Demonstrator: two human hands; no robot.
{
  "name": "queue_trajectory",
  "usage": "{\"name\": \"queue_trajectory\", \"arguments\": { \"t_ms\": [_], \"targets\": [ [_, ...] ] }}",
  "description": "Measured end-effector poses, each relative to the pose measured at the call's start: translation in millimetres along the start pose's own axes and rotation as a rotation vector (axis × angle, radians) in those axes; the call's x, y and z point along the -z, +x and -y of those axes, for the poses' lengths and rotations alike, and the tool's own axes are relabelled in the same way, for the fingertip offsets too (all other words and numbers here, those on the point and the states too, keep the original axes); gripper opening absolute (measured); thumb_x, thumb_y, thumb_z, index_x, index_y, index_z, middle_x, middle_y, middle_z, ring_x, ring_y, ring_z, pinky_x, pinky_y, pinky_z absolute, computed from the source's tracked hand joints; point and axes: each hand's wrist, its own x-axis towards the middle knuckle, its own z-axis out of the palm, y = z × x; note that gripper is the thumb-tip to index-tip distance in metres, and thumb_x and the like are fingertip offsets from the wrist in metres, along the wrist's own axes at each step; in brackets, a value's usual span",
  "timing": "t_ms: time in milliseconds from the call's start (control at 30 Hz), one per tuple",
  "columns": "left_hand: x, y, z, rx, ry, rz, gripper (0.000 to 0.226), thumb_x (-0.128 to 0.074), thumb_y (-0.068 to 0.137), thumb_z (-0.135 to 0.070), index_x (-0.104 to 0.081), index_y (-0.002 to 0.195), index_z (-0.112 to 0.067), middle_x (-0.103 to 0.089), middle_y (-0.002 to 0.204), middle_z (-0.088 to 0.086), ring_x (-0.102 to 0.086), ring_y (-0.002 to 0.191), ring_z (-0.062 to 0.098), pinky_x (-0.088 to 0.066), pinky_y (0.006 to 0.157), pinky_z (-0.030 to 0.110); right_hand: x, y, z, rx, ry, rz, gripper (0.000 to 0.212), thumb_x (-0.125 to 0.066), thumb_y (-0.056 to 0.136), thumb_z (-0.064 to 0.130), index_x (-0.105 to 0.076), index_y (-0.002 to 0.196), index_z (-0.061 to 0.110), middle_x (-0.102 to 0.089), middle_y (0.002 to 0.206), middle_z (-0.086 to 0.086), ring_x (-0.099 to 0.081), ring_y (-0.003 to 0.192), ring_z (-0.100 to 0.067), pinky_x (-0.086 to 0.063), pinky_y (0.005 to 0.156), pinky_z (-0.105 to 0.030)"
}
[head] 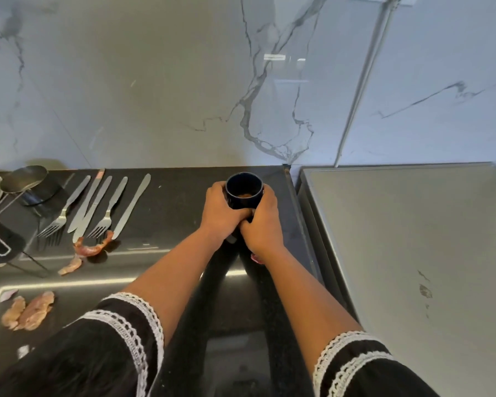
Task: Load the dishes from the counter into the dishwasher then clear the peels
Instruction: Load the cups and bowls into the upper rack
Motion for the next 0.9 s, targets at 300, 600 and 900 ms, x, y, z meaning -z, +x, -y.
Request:
{"name": "queue_trajectory", "arguments": {
  "t_ms": [300, 600, 900],
  "targets": [
    [-32, -78, -31, -0.046, -0.155, 0.102, 0.075, -0.088, 0.065, -0.012, -0.039, 0.120, -0.025, -0.057, 0.106, -0.013, -0.059, 0.097, 0.002, -0.048, 0.069, 0.008, 69, -62, -8, 0.085, -0.058, -0.099, 0.071, -0.064, 0.079, 0.007, -0.030, 0.138, 0.024, -0.035, 0.139, 0.001, -0.050, 0.117, -0.013, -0.047, 0.094, -0.027],
    [-123, -195, -87, -0.129, -0.259, 0.245, 0.074, -0.089, 0.062, -0.008, -0.043, 0.117, -0.023, -0.062, 0.107, -0.011, -0.062, 0.098, 0.003, -0.052, 0.084, 0.020, 196, -158, -39, 0.050, 0.006, -0.292, 0.067, -0.071, 0.070, 0.014, -0.037, 0.125, 0.028, -0.055, 0.120, 0.004, -0.058, 0.107, -0.015, -0.056, 0.085, -0.038],
    [-243, -350, -122, -0.199, -0.292, 0.446, 0.072, -0.087, 0.064, -0.005, -0.043, 0.120, -0.019, -0.058, 0.107, -0.011, -0.060, 0.100, 0.010, -0.052, 0.084, 0.021, 340, -301, -101, -0.020, -0.089, -0.460, 0.066, -0.072, 0.070, 0.007, -0.037, 0.125, 0.019, -0.053, 0.123, -0.003, -0.059, 0.101, -0.019, -0.054, 0.076, -0.035]
  ]
}}
